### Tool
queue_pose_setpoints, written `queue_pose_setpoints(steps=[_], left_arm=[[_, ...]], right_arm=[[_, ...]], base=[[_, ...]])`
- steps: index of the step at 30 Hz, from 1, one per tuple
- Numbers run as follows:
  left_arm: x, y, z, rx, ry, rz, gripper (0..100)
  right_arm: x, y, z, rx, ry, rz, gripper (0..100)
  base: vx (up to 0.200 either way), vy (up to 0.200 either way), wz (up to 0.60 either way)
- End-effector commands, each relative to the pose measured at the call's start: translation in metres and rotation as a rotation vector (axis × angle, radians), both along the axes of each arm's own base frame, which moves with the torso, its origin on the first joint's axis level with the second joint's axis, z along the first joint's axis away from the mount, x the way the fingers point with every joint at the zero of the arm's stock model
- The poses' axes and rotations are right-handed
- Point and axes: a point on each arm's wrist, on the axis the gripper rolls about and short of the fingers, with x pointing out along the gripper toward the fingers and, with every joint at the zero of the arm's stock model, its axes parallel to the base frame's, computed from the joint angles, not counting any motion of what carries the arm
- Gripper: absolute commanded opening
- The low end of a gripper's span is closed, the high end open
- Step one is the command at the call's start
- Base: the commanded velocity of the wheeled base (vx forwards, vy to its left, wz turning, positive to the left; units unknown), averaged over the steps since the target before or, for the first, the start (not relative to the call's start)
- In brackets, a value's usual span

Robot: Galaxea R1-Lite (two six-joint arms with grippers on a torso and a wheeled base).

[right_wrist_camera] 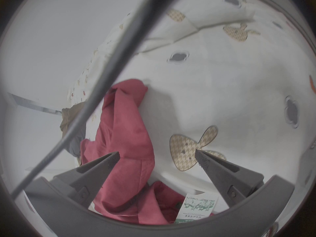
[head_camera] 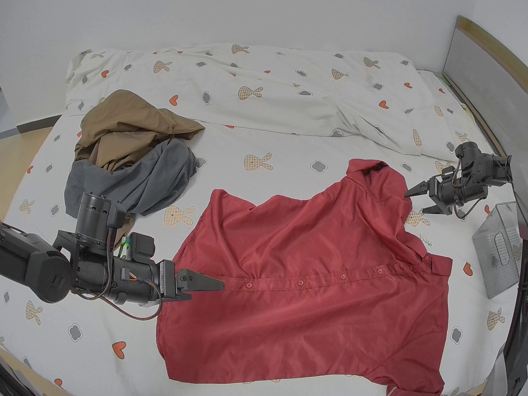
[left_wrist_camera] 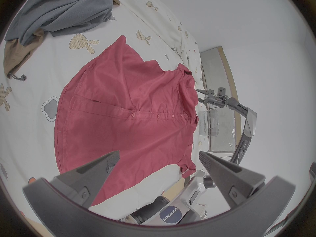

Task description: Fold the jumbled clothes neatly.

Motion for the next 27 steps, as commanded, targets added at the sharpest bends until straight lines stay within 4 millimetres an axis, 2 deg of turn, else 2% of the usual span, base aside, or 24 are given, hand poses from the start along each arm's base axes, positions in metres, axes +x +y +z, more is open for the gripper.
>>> queue_pose_setpoints(steps=[1,13,16,21,27], left_arm=[[0.0,0.0,0.0,-0.001,-0.002,0.0,100],[0.0,0.0,0.0,0.0,0.0,0.0,100],[0.0,0.0,0.0,0.0,0.0,-0.001,100],[0.0,0.0,0.0,-0.001,-0.002,0.0,100],[0.0,0.0,-0.001,0.0,0.001,0.0,100]], right_arm=[[0.001,0.001,-0.026,0.024,0.057,0.033,100],[-0.019,-0.033,-0.04,0.113,0.07,0.059,100],[-0.025,-0.036,-0.043,0.154,0.072,0.081,100],[-0.03,-0.037,-0.052,0.127,0.04,0.158,100],[-0.03,-0.028,-0.056,0.118,0.042,0.193,100]], base=[[0.0,0.0,0.0],[0.0,0.0,0.0],[0.0,0.0,0.0],[0.0,0.0,0.0],[0.0,0.0,0.0]])
